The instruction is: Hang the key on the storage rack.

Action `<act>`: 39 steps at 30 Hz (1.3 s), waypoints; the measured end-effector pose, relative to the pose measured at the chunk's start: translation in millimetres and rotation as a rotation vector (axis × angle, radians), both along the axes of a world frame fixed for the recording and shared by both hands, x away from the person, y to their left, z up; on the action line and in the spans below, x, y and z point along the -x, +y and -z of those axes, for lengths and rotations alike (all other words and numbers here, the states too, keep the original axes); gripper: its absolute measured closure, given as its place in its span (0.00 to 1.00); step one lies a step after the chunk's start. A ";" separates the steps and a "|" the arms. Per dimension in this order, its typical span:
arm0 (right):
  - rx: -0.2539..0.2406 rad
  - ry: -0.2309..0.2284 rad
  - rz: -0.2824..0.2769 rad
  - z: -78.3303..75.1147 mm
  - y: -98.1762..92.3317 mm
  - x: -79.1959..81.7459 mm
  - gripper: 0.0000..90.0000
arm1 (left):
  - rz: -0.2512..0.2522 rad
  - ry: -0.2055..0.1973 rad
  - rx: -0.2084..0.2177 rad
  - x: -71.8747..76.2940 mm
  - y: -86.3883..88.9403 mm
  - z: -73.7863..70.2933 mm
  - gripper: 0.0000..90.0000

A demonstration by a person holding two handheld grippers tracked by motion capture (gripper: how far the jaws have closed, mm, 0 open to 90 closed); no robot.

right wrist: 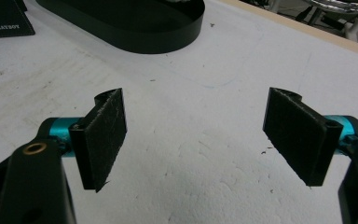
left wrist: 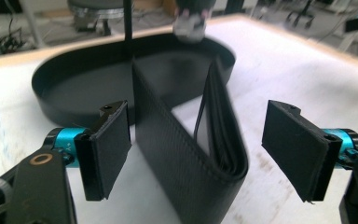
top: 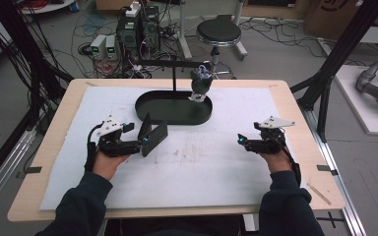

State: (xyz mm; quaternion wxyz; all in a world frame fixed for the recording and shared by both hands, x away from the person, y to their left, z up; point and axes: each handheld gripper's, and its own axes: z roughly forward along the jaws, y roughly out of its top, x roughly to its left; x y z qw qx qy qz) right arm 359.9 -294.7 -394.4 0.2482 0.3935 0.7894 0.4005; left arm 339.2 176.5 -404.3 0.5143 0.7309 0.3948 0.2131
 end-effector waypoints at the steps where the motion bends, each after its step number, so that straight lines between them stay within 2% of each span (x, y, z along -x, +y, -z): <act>1: 0.001 -0.001 -0.002 0.1 0.3 -0.1 0.24 | -0.012 0.004 -0.004 -0.4 -0.7 2.8 0.26; 5: 0.000 0.002 -0.002 0.3 -0.2 -0.5 0.24 | -0.040 0.053 -0.047 -3.5 -2.6 12.8 0.27; 7: -0.003 0.005 0.000 0.3 -0.7 -0.4 0.24 | -0.027 0.059 -0.050 -4.0 -3.3 15.6 0.37; 8: -0.003 0.006 0.001 0.3 -1.0 -0.3 0.24 | -0.011 0.055 -0.047 -4.2 -3.2 15.6 0.42; 11: -0.005 0.005 0.002 0.5 -1.8 -0.5 0.24 | -0.017 0.021 -0.055 -2.5 -1.1 12.7 0.74; 12: -0.005 0.006 0.002 0.5 -1.9 -0.5 0.24 | -0.016 0.018 -0.043 -3.0 1.3 11.6 0.81; 13: -0.005 0.006 0.001 0.7 -2.1 -0.7 0.24 | -0.010 0.027 -0.018 -4.4 4.4 10.0 0.83; 15: -0.006 0.009 0.005 0.8 -2.3 -0.8 0.24 | -0.010 0.018 -0.022 -6.9 7.4 6.0 0.84; 16: -0.008 0.011 0.008 0.7 -2.3 -0.7 0.24 | -0.012 0.013 -0.011 -8.9 9.4 3.1 0.84; 19: -0.009 0.009 0.008 0.4 -2.9 -0.8 0.24 | -0.003 -0.004 0.051 -17.6 18.5 -8.4 0.84; 25: -0.020 0.008 0.010 -0.2 -6.0 -1.3 0.24 | -0.026 -0.062 0.120 -33.0 29.7 -35.3 0.85; 28: -0.026 0.006 0.012 -0.5 -7.7 -1.5 0.24 | -0.032 -0.061 0.160 -44.5 35.1 -42.4 0.85; 30: -0.028 0.004 0.012 -0.8 -8.4 -1.3 0.24 | -0.031 -0.069 0.164 -52.0 36.4 -44.7 0.85; 32: -0.029 0.002 0.011 -1.3 -8.9 -1.2 0.24 | -0.031 -0.069 0.150 -61.8 36.5 -48.7 0.85; 35: -0.035 0.002 0.010 -1.7 -9.6 -1.1 0.24 | -0.032 -0.102 0.129 -74.3 35.2 -49.8 0.84; 39: -0.041 0.002 0.009 -2.0 -10.8 -1.3 0.24 | -0.053 -0.088 0.078 -92.6 29.5 -44.6 0.84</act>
